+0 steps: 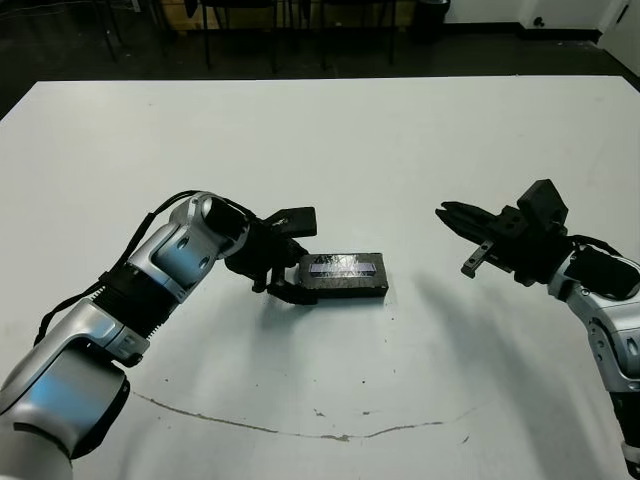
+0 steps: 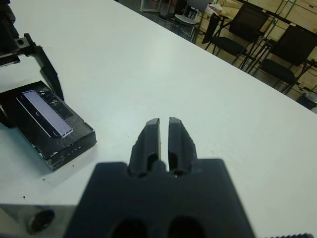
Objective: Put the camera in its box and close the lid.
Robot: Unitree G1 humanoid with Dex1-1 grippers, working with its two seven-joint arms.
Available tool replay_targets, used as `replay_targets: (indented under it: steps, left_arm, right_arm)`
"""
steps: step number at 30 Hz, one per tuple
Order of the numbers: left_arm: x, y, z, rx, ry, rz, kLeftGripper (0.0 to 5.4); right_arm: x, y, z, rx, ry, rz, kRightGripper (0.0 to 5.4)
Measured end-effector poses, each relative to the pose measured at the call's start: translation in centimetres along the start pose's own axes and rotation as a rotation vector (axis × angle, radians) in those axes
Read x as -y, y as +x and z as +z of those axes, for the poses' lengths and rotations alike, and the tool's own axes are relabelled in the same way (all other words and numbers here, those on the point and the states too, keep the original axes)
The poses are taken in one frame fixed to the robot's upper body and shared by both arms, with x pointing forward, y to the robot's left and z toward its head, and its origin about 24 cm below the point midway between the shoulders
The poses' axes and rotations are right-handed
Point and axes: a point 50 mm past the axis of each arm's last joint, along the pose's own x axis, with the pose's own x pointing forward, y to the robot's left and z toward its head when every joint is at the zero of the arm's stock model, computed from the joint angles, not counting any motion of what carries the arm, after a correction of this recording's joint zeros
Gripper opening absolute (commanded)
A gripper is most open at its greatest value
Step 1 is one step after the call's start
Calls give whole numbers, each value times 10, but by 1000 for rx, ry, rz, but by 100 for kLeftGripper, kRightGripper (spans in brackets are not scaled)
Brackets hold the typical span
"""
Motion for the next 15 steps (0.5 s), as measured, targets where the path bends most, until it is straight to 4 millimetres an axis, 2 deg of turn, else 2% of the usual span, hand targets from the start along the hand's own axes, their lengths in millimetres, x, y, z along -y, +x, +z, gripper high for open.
replay_targets:
  steps: [8,15]
  left_arm:
    - [1,-5,-10,44,29,68,539]
    - [3,-18,-28,49,-7,79,539]
  right_arm:
    - [0,0,0,2,4,1,0]
    - [0,0,0,4,7,2,0]
